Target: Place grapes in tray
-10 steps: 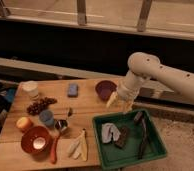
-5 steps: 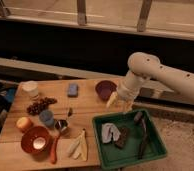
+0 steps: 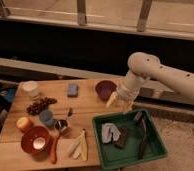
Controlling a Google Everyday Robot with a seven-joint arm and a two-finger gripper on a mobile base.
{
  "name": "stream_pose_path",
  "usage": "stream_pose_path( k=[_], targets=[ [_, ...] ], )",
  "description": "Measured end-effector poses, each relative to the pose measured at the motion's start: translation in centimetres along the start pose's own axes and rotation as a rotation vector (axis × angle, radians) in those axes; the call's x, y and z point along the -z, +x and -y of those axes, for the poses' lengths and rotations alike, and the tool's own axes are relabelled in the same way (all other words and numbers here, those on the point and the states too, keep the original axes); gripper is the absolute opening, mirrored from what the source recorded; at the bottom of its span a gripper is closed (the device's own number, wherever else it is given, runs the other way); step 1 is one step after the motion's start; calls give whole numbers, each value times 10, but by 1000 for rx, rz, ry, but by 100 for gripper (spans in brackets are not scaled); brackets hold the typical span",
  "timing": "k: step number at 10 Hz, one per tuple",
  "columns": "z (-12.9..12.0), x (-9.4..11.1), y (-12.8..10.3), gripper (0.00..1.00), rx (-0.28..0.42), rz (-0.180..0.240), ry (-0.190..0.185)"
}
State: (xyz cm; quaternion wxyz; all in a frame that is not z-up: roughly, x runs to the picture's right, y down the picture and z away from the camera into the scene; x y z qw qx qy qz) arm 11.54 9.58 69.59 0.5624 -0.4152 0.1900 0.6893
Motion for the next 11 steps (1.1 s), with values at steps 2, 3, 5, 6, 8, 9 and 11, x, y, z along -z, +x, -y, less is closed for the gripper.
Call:
stream_pose_path(
  k=[2, 3, 5, 6, 8, 9, 11],
  targets=[
    [0, 0, 0, 61, 0, 0, 0],
    [0, 0, 0, 61, 0, 0, 0],
    [0, 0, 0, 61, 0, 0, 0],
    [0, 0, 0, 61, 0, 0, 0],
    [0, 0, 0, 61, 0, 0, 0],
    [0, 0, 0, 61, 0, 0, 0],
    [1, 3, -1, 61, 1, 9, 13]
  ],
)
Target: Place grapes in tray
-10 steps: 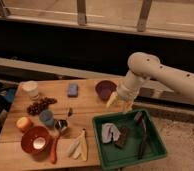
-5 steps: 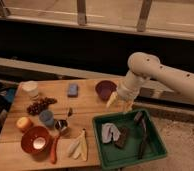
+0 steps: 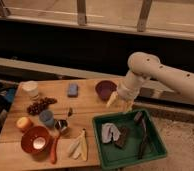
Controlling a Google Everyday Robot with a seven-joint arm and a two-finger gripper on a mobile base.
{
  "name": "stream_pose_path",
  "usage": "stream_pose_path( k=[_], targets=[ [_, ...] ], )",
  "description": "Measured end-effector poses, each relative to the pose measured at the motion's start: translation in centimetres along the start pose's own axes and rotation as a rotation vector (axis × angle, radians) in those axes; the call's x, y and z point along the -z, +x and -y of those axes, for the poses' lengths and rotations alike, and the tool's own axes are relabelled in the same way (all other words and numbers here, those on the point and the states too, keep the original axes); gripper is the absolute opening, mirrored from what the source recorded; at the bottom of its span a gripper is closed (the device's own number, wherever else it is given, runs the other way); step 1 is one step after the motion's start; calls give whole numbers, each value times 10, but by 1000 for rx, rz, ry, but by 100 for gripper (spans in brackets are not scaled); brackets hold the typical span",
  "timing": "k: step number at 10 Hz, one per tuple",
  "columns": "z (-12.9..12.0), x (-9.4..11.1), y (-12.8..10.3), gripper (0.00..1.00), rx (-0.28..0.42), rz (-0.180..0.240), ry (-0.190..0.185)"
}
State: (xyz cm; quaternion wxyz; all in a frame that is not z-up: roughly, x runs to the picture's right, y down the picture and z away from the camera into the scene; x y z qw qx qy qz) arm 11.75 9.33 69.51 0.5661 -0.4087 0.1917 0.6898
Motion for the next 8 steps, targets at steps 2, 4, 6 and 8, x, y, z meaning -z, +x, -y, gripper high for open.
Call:
stream_pose_path(
  k=[2, 4, 6, 8],
  targets=[
    [-14, 9, -15, 61, 28, 60, 90],
    [-43, 7, -28, 61, 66, 116, 111],
    [-88, -1, -40, 61, 119, 157, 114],
    [-141, -3, -52, 61, 159, 226, 68]
  ],
)
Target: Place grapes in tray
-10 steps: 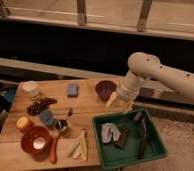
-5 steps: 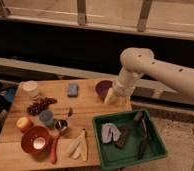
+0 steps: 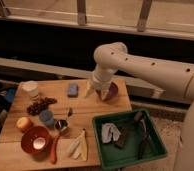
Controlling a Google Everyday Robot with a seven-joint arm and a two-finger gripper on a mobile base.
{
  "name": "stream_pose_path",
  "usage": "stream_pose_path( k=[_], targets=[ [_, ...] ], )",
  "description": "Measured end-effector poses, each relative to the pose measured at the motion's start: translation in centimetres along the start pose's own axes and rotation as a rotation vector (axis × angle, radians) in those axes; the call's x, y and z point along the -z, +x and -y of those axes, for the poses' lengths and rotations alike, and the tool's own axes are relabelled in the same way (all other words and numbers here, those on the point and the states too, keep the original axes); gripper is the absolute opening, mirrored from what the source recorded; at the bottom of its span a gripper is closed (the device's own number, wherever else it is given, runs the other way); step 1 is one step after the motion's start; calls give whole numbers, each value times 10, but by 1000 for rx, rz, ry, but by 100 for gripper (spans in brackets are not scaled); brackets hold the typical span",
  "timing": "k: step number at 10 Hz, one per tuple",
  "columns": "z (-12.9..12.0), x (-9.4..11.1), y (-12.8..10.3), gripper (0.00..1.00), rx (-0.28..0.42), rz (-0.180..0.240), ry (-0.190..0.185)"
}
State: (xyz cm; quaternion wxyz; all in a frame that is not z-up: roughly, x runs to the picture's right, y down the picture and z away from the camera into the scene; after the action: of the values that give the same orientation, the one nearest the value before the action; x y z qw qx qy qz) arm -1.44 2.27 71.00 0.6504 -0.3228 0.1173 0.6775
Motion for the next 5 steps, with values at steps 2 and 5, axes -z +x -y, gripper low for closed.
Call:
stream_pose_path(
  k=[2, 5],
  targets=[
    [-13, 0, -3, 61, 13, 15, -14],
    [-13, 0, -3, 61, 13, 15, -15]
  ],
)
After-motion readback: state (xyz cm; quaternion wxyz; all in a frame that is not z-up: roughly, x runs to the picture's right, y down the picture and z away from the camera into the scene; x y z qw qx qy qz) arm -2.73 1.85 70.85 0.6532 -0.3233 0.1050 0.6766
